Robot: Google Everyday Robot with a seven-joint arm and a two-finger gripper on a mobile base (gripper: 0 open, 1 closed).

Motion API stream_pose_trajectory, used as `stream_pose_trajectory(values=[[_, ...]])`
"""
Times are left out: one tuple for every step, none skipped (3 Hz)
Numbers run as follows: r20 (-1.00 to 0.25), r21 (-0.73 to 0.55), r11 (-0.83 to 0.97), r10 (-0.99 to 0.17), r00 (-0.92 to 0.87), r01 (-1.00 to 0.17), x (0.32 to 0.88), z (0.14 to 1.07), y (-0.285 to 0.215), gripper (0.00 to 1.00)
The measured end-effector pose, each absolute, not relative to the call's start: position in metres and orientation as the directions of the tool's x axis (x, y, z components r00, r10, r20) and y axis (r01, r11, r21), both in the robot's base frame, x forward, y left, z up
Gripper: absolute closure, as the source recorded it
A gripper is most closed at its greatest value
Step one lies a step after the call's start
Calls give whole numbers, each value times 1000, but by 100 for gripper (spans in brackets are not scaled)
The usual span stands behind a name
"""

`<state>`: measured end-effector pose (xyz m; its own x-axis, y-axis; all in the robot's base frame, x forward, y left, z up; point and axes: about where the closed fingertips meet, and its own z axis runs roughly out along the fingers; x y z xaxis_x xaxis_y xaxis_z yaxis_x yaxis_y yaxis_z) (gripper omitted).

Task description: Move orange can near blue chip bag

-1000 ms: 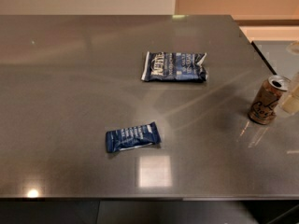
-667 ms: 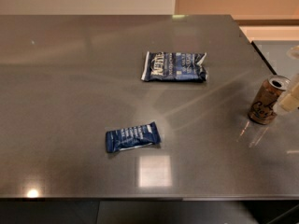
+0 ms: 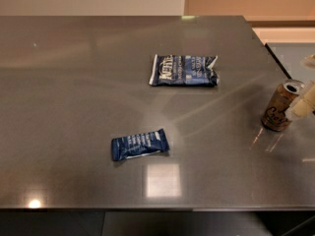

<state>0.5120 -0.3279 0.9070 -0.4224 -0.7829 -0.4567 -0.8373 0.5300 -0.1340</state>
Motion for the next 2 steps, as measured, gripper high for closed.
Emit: stream_pose_trajectory(values=[[-453,-107,535,-777,-438,-838,514,897,-329,16],[-445,-86,542,-772,-454,-836,514,889,-330,40]])
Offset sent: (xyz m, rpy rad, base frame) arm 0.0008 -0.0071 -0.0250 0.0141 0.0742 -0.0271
